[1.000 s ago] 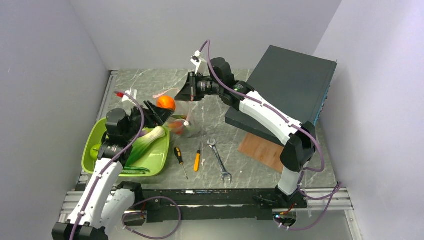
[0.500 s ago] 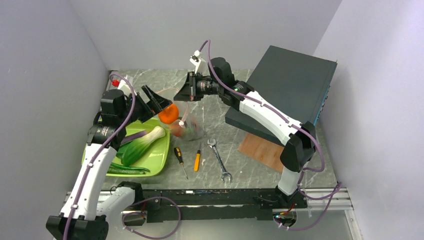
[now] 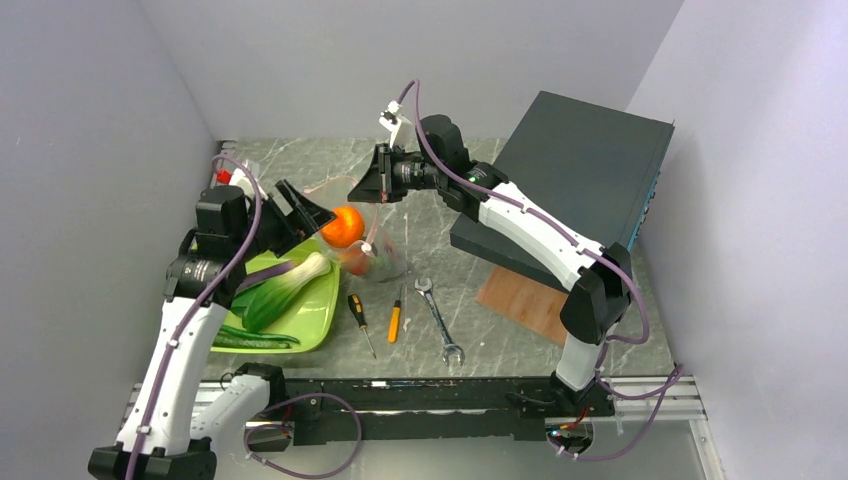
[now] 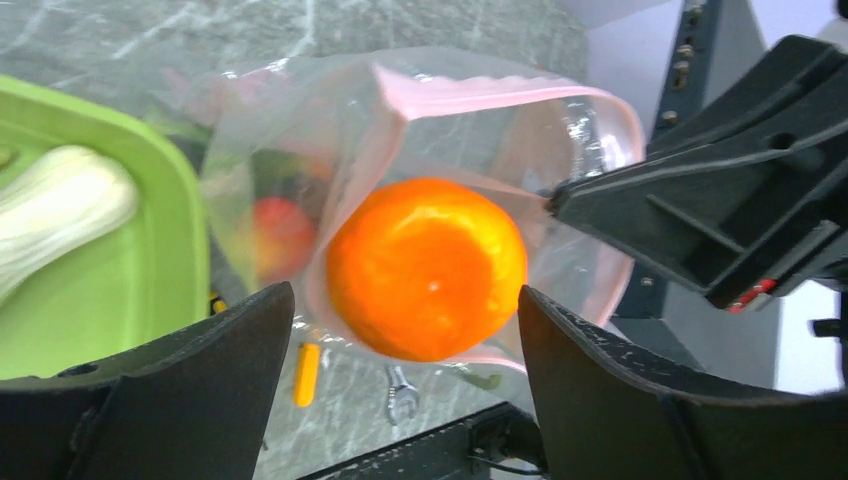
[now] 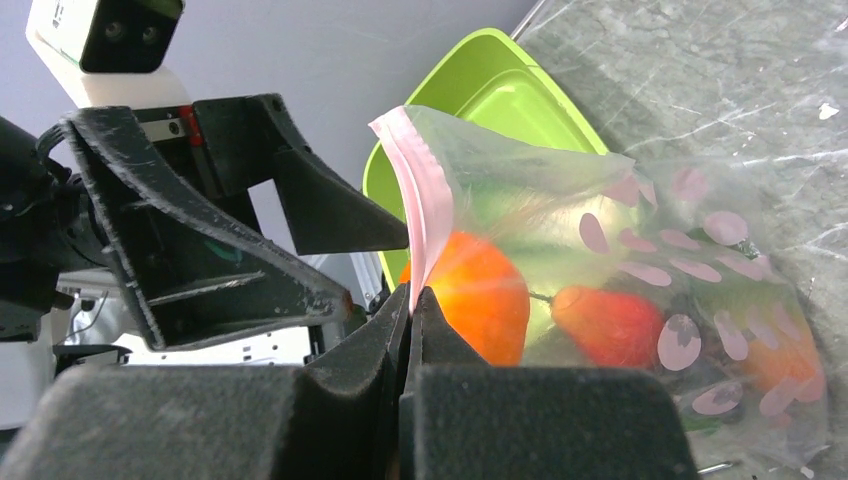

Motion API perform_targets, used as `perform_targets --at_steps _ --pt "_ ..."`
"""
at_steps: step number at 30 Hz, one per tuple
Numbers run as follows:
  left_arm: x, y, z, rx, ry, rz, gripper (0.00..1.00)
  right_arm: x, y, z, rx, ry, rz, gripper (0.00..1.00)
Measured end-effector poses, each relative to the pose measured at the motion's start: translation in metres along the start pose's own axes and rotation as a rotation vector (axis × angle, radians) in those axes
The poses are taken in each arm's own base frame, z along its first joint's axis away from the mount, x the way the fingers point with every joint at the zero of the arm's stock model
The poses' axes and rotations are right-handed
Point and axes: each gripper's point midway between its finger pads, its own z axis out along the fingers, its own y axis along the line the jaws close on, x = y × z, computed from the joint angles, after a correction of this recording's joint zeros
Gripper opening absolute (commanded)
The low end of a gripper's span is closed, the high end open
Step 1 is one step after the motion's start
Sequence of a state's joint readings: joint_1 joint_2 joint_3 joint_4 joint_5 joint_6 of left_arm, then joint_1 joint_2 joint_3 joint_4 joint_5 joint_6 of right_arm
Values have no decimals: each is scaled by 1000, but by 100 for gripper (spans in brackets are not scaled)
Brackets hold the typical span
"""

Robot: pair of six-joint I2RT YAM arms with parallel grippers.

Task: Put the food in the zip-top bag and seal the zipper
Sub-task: Place the fake fruit in the zipper food storage bag.

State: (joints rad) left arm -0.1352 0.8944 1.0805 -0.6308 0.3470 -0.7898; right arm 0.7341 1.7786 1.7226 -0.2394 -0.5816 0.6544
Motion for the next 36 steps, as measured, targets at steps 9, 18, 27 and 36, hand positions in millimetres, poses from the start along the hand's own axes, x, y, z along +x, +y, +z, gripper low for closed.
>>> perform_targets --at_steps 9,18,27,36 --pt "2 18 -23 -60 -100 29 44 1 -1 0 4 4 -15 0" --pt "-4 35 18 -116 -35 79 37 1 -2 0 4 5 -19 0" --pt "-12 35 27 -120 -30 129 33 1 -2 0 3 5 -22 0" --pt "-12 33 35 -121 29 152 0 4 -6 -1 23 18 -38 0"
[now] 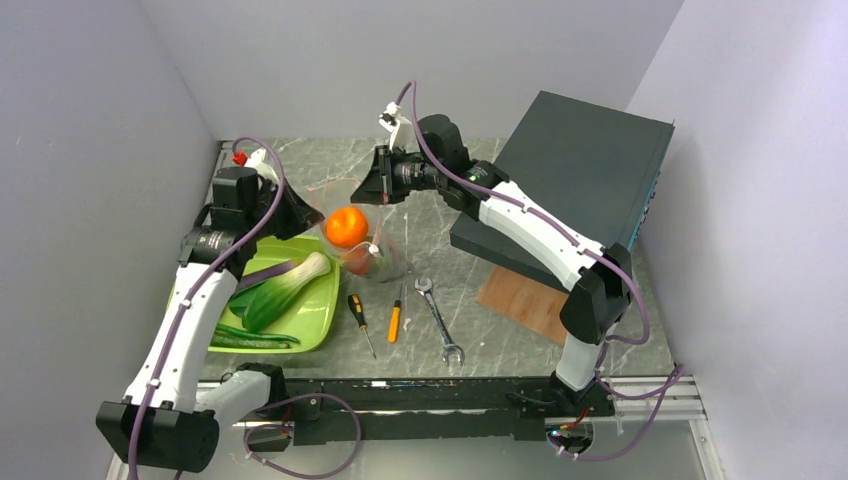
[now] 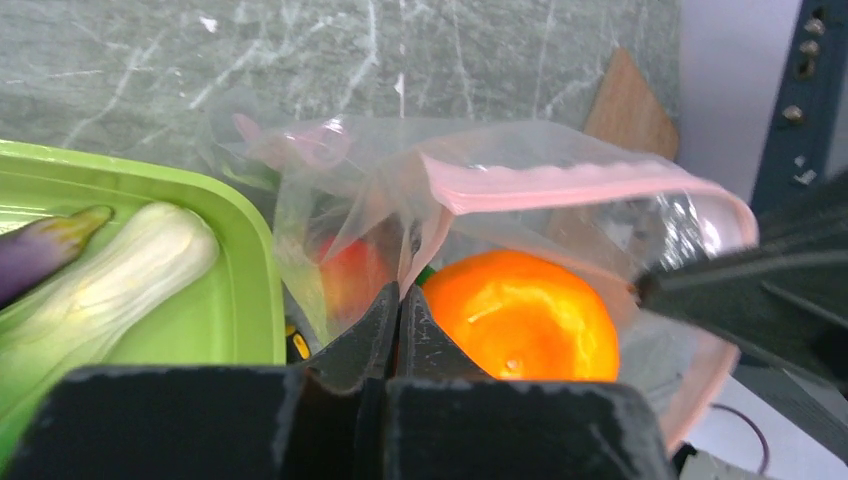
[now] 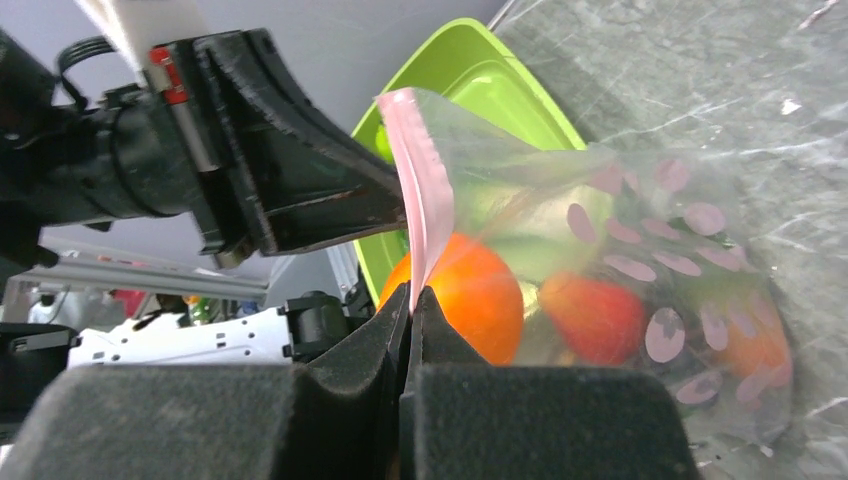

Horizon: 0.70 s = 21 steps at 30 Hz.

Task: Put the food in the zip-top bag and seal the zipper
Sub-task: Place the fake fruit in the zipper food storage bag, then adjust the zipper food storage bag at the center of the board.

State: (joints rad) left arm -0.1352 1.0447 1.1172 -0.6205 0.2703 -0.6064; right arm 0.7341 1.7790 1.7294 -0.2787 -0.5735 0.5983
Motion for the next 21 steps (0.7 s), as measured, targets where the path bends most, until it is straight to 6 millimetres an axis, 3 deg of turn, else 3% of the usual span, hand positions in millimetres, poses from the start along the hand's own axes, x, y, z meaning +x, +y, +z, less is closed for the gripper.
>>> perform_targets --at_steps 6,12,15,17,21 --pt "1 -24 -30 85 25 6 0 -15 -10 -6 90 -20 -76 0" --pt "-15 -39 -65 119 -45 17 1 -35 -30 -20 139 -57 -79 0" --pt "-16 -40 -66 131 -43 13 37 -36 -30 -22 122 -54 -68 0" --pt "-17 -34 -64 110 -42 8 55 -36 -29 -22 118 -53 -58 0" --pt "-17 -14 -65 23 -72 13 69 -36 -36 -23 126 -57 -43 0"
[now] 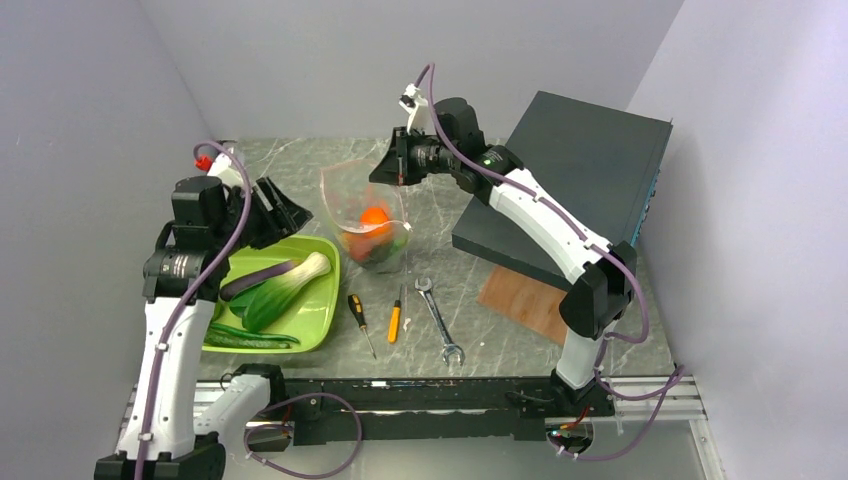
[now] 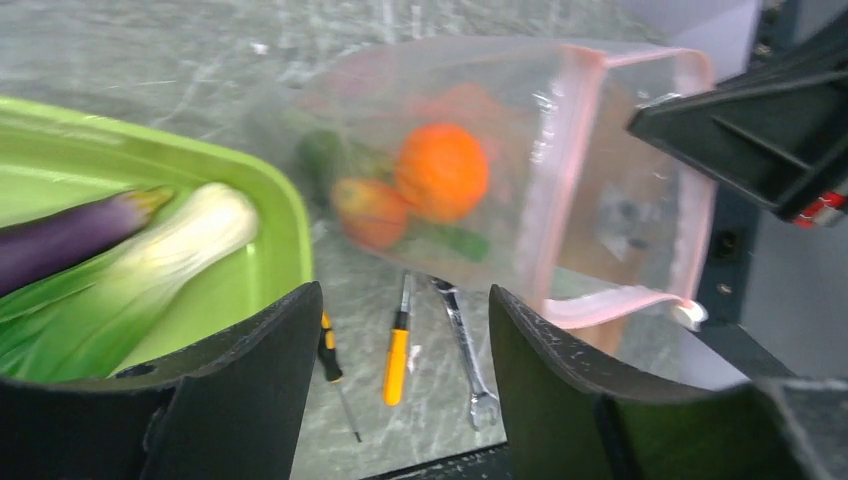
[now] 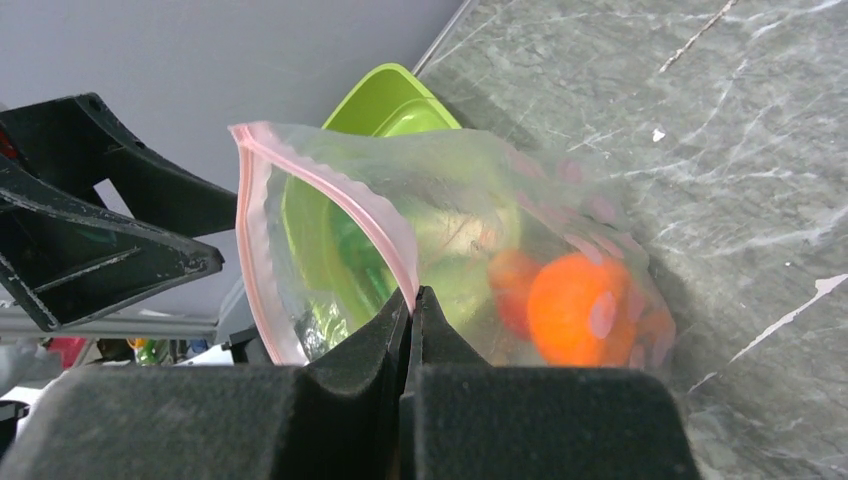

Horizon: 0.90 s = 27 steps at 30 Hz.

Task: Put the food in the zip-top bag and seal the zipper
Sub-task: Adjust the zipper food storage bag at the center of the board, then pick up the fake fruit from the bin.

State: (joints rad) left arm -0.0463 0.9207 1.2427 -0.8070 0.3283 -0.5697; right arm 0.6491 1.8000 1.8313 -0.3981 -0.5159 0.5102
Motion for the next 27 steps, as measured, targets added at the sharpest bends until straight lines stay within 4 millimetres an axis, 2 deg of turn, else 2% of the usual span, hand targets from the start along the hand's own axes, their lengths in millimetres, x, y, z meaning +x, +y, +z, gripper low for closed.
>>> perform_targets --at_steps 6,9,13,16,19,22,27 --pt "0 49 -14 -223 -68 48 82 4 -5 2 4 7 12 0" --pt "-3 85 -22 -403 -100 70 92 6 -5 3 1 11 13 0" --pt "-3 156 -36 -729 -119 62 98 10 -9 5 0 14 15 0" --pt "14 213 -45 -947 -64 23 99 14 -11 6 4 23 20 0" --pt "36 258 -48 -1085 20 -46 100 14 -11 6 1 24 21 0" --pt "48 286 -52 -1169 68 -118 100 14 -10 6 -2 26 24 0" --pt "51 316 -57 -1239 47 -233 100 14 -10 6 -2 25 24 0"
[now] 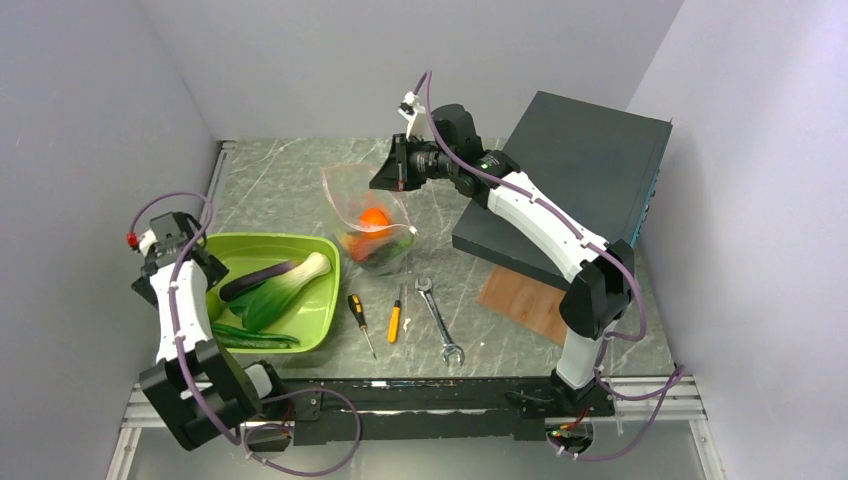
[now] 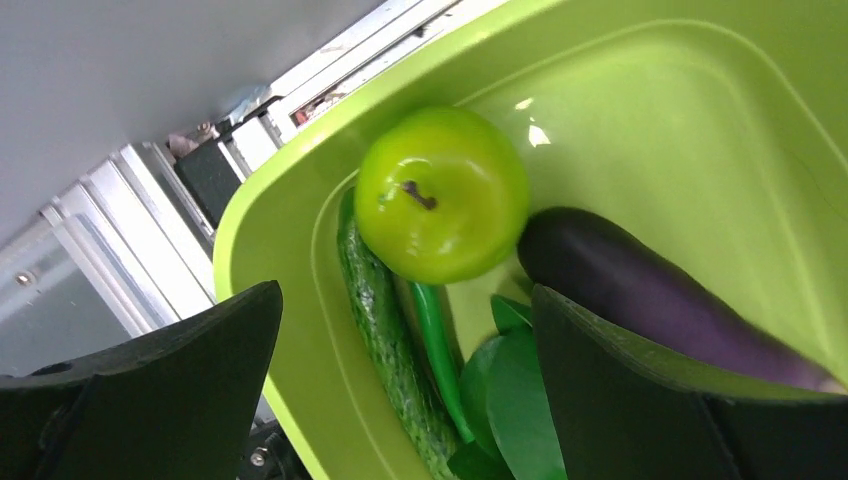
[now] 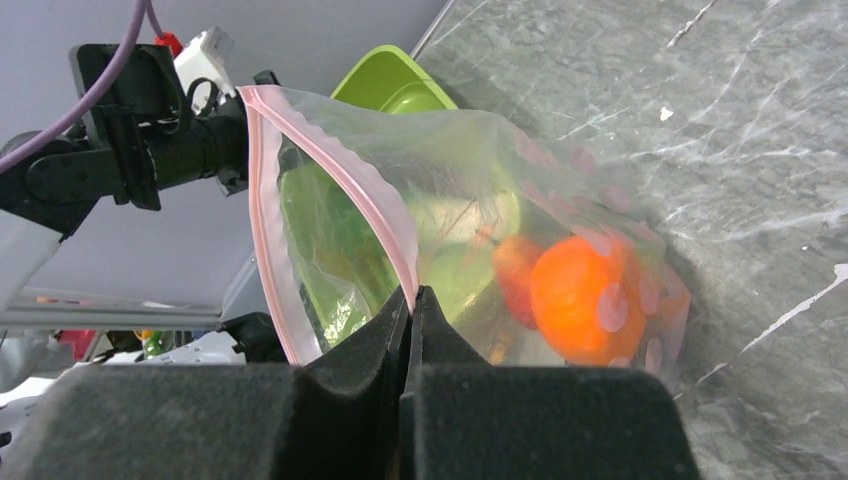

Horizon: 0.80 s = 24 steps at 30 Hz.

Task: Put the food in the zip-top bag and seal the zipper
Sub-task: Pick up the fake fruit from the bin.

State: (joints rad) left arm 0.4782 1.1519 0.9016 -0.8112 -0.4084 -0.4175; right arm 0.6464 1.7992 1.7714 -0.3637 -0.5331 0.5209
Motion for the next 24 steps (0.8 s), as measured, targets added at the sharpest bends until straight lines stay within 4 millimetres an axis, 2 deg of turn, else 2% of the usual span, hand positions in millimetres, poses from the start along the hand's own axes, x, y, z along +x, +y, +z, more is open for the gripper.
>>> perform_targets --at_steps 6,13,15,17,22,24 --pt "11 17 25 -29 65 -126 99 0 0 0 0 0 0 0" --pt "19 5 48 25 156 -169 95 0 4 0 -22 1 4 0" --pt "25 2 54 34 192 -169 91 0 4 1 -24 -2 5 0" --pt "28 -1 57 52 217 -175 83 0 4 1 -24 0 7 0" --pt "31 -7 59 93 245 -191 55 0 4 1 -27 -1 7 0" --pt "29 -10 58 110 241 -192 48 1 3 2 -27 1 12 0"
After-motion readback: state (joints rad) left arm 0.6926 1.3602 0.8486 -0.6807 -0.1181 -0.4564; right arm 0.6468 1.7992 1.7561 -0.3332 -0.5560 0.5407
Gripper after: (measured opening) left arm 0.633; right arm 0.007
